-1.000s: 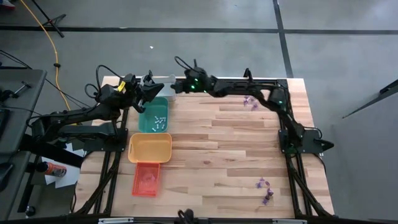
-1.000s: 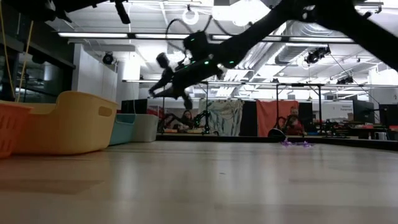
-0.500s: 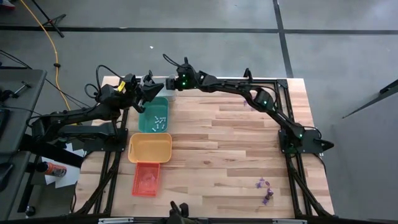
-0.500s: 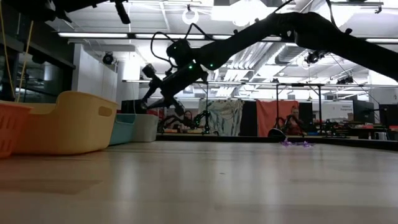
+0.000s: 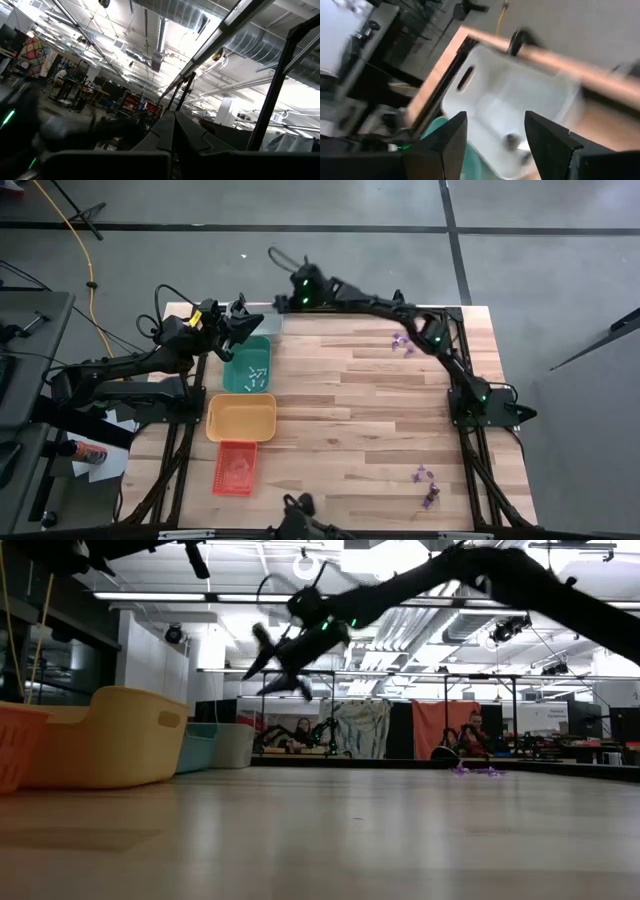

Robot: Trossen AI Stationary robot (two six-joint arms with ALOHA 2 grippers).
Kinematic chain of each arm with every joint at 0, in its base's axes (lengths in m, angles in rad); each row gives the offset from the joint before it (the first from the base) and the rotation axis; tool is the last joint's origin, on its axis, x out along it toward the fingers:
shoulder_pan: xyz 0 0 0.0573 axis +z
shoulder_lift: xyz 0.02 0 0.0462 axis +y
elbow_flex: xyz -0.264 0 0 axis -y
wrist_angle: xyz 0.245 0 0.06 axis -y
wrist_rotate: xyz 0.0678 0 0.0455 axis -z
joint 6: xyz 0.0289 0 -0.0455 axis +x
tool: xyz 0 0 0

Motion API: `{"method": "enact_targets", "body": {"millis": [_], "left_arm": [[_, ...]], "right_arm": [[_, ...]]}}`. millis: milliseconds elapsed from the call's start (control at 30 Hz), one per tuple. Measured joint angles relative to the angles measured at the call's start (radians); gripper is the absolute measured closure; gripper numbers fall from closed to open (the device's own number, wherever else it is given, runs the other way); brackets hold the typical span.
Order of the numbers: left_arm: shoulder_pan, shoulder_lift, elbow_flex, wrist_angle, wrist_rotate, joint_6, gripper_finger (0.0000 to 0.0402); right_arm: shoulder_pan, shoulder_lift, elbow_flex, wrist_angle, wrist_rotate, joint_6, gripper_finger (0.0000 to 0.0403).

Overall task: Sort Halloween decoration
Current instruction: Put the white bone toy in the green bin

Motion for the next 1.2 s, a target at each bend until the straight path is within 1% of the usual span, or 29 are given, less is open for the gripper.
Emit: {"method": "enact_targets", "body": {"millis": [67,200,267,300,367,433,500,700,833,933,1033,1100,1200], "left_arm": [[0.000,0.000,0.000,-0.001,0.000,0.001,0.0402],[0.000,0.000,0.000,-0.005,-0.001,0.006,0.0401],[0.000,0.000,0.000,-0.007,-0.001,0.026,0.0401],[0.000,0.000,0.000,-0.007,-0.001,0.034,0.0401],[0.000,0.000,0.000,-0.008,-0.001,0.048,0.0402],[0.000,0.000,0.000,-0.008,-0.001,0.052,0.0401],[0.000,0.000,0.000,-0.010,-0.001,0.053,0.0402],[0.000,0.000,0.000,-0.026,-0.001,0.053,0.0402],[0.000,0.000,0.000,-0.027,-0.002,0.053,0.0402],[0.000,0.000,0.000,-0.028,-0.002,0.053,0.0401],[0.000,0.000,0.000,-0.028,-0.002,0.053,0.0401],[0.000,0.000,0.000,-0.028,-0.002,0.053,0.0402],[0.000,0.000,0.000,-0.028,-0.002,0.053,0.0401]], "right_arm": [[-0.012,-0.056,0.001,-0.130,0.061,-0.117,0.0210],[-0.017,-0.142,-0.001,-0.420,0.287,-0.294,0.0210],[-0.023,-0.169,-0.005,-0.545,0.355,-0.325,0.0210],[-0.030,-0.183,-0.021,-0.590,0.369,-0.326,0.0210],[-0.040,-0.212,-0.094,-0.635,0.400,-0.318,0.0210],[-0.051,-0.263,-0.217,-0.638,0.423,-0.304,0.0210],[-0.060,-0.342,-0.369,-0.591,0.427,-0.283,0.0210],[-0.127,-0.644,-0.886,-0.421,0.427,-0.128,0.0210],[-0.176,-0.816,-1.126,-0.411,0.420,-0.035,0.0210],[-0.214,-0.899,-1.227,-0.409,0.418,0.030,0.0210],[-0.240,-0.919,-1.282,-0.408,0.427,0.044,0.0220],[-0.253,-0.914,-1.301,-0.400,0.431,0.043,0.0240],[-0.276,-0.885,-1.308,-0.360,0.432,0.035,0.0292]]}}
